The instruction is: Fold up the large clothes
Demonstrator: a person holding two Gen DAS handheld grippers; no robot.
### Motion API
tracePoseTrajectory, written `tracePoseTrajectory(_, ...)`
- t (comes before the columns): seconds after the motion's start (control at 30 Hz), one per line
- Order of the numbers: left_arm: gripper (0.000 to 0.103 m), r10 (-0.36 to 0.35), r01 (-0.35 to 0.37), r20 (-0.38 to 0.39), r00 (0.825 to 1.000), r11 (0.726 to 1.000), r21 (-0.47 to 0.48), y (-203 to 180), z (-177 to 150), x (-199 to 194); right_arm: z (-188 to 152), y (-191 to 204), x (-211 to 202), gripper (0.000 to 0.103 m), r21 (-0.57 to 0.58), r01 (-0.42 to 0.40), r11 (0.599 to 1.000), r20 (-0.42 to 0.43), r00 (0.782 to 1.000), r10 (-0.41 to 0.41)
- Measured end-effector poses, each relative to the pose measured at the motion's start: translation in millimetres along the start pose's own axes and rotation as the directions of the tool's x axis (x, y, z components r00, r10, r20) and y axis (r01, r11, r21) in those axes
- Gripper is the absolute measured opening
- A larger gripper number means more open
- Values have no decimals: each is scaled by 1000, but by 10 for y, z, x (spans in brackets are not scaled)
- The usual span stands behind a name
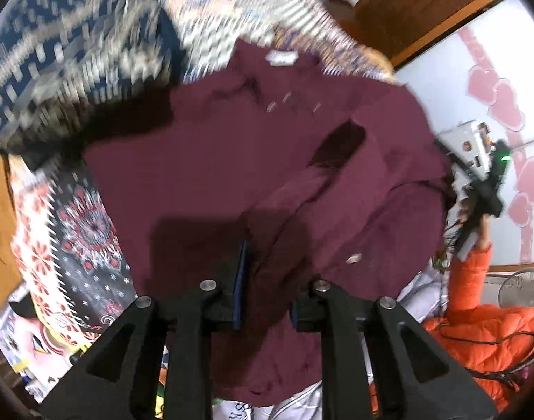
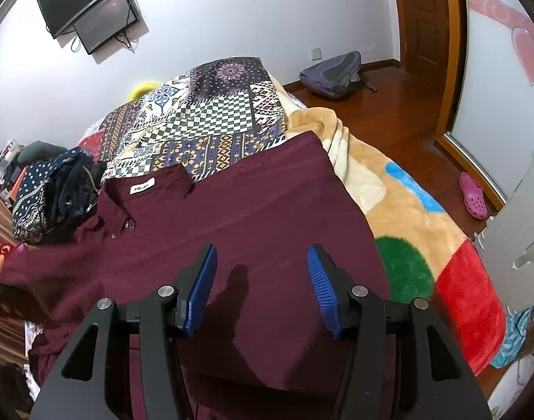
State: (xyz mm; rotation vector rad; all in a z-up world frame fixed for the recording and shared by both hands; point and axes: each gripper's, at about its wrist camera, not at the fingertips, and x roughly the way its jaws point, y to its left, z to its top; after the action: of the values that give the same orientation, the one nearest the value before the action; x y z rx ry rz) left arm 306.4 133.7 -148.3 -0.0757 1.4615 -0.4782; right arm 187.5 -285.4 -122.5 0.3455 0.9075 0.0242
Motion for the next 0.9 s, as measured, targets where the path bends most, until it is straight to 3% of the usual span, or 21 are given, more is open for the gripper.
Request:
tracePoseTrajectory(0.07,23,49,-50,-27,998,998,-33,194,78,235,1,8,4,50,-3,4,1000,-2,1000,-4)
tracePoseTrajectory(0.17,38,130,-128,13,991,987,-93,507,258,427,4,26,-3,50,-13,15,1000,-8,1000,-15)
tracePoseTrajectory(0.3,50,154,-145,40,987,976,-165,700,328,526,22,60,-21,50,-37,39,999,-8,999,-39)
tracePoseTrajectory(0.43,59,268,-254,102,958,958,-136,563,208,405,31,72,-17,50,-38,44,998,-8,999,-44)
tracePoseTrajectory(0.57,64,349,-315,188,918,930,-191,521,-11,123,29,96,-48,50,-35,29,999,-3,1000,-29)
tracePoseTrajectory(0.7,71,308,-235,248,918,929,-284,539,-290,-34,12,132,-126,50,-39,6,999,10,1000,-5)
tracePoseTrajectory(0.9,73,188,-65,278,942,914,-400,457,-718,229,-29,164,-197,50,-48,-25,999,8,1000,25)
